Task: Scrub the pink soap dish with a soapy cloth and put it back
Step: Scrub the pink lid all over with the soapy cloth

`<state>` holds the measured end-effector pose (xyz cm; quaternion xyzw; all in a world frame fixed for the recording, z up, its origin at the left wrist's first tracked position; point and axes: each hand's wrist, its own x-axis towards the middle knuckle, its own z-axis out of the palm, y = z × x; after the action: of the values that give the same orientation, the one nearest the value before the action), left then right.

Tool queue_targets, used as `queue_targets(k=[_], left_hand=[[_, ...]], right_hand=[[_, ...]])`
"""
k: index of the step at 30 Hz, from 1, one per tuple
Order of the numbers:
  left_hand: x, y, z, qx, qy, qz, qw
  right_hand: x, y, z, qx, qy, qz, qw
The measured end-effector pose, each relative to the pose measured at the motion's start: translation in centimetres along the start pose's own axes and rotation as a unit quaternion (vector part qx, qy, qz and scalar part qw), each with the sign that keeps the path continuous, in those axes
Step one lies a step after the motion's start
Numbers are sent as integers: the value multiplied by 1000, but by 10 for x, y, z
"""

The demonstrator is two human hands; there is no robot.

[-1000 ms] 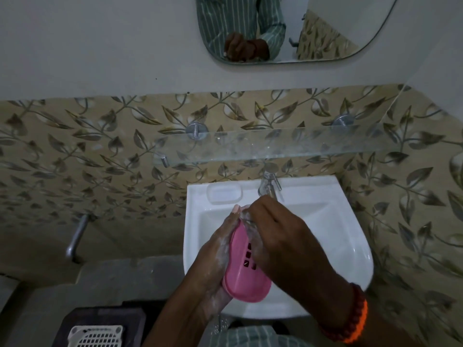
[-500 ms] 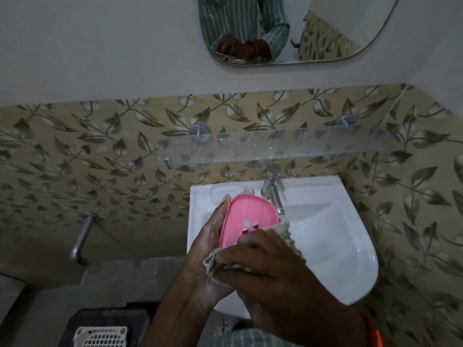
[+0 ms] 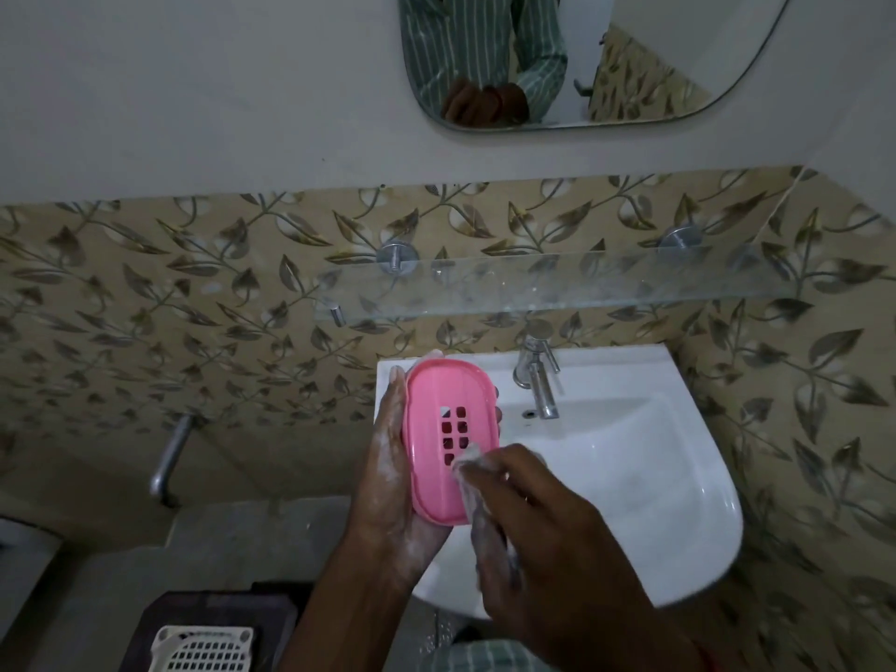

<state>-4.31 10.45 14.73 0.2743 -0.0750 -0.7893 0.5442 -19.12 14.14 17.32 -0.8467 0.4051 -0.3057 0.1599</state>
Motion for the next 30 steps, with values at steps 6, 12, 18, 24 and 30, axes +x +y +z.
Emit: queue_targets(k=[6, 12, 18, 24, 30], left_hand=[[-3, -12, 10, 1, -16, -34, 999], [-11, -18, 12, -7, -68, 18, 998], [-11, -9, 7, 58, 29, 47, 997], [-8, 1, -3, 48, -35, 48, 997], [-3, -5, -11, -7, -95, -13, 995]], right_hand=[[17, -6, -14, -30, -4, -71, 997], [43, 8, -21, -87, 49, 16, 995], [23, -5, -20, -117, -6, 103, 988], [4, -16, -26, 148, -8, 228, 962], [-5, 5, -39, 305, 147, 340, 877]])
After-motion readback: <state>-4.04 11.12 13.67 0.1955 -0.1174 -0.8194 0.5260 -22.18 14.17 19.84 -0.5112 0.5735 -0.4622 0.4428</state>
